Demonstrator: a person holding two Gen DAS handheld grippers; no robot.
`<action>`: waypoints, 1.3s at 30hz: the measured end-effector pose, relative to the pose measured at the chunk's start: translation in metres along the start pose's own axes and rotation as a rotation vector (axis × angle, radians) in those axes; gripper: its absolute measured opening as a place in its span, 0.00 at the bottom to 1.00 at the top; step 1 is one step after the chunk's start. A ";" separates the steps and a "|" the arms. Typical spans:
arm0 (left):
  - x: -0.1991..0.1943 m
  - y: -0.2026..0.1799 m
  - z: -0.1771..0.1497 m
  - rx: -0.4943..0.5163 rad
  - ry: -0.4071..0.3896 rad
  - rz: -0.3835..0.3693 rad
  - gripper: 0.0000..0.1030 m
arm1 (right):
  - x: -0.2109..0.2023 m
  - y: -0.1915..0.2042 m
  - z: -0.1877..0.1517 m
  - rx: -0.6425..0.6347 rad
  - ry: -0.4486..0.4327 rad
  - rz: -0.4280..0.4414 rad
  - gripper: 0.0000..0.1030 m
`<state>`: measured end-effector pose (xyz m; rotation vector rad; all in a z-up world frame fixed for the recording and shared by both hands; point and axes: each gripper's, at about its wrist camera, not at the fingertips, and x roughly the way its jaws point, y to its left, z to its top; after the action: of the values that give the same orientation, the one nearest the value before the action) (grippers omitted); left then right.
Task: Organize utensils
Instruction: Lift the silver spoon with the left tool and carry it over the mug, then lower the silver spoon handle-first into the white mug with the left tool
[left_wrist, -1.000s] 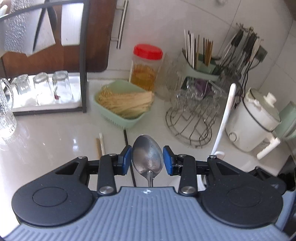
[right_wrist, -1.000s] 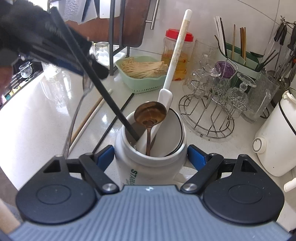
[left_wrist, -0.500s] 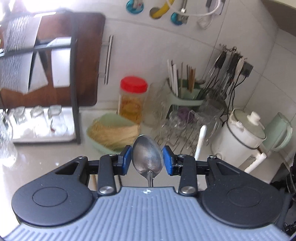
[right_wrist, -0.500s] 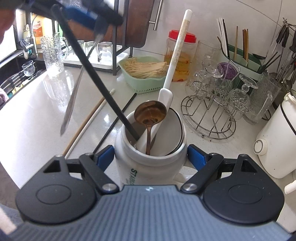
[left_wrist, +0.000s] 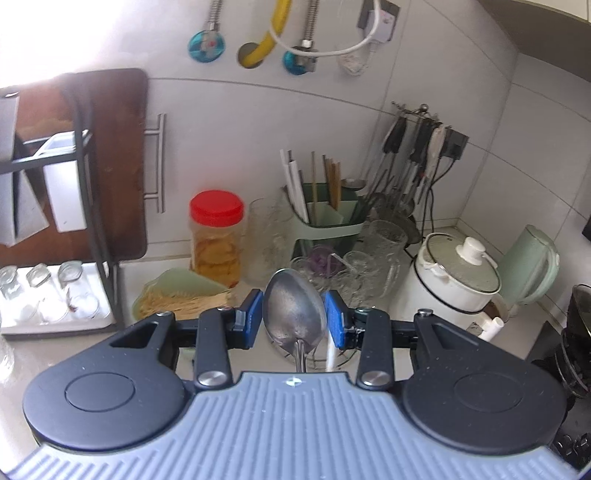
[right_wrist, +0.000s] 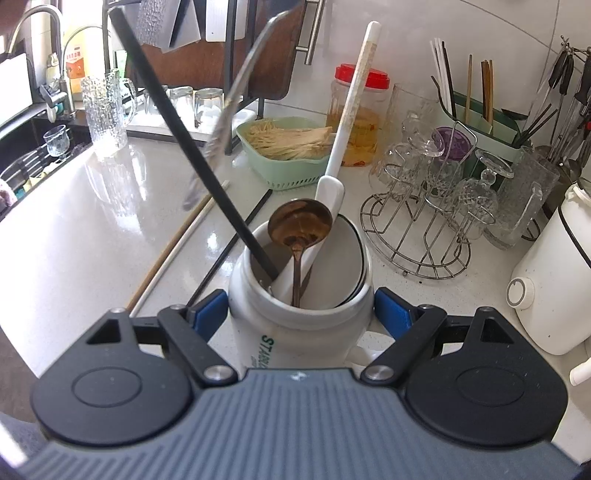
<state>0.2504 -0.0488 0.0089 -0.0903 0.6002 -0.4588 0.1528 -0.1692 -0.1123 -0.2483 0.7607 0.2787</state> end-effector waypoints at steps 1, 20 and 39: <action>0.001 -0.002 0.001 0.004 -0.002 -0.006 0.41 | 0.000 0.000 0.000 0.000 0.000 0.000 0.86; 0.005 -0.019 0.008 0.069 -0.051 -0.061 0.41 | 0.000 0.002 0.000 -0.004 -0.008 -0.006 0.86; 0.008 -0.022 -0.019 0.082 0.056 -0.058 0.41 | 0.000 0.004 -0.001 -0.015 -0.014 -0.009 0.86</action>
<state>0.2368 -0.0712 -0.0062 -0.0169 0.6343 -0.5428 0.1513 -0.1661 -0.1137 -0.2641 0.7432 0.2775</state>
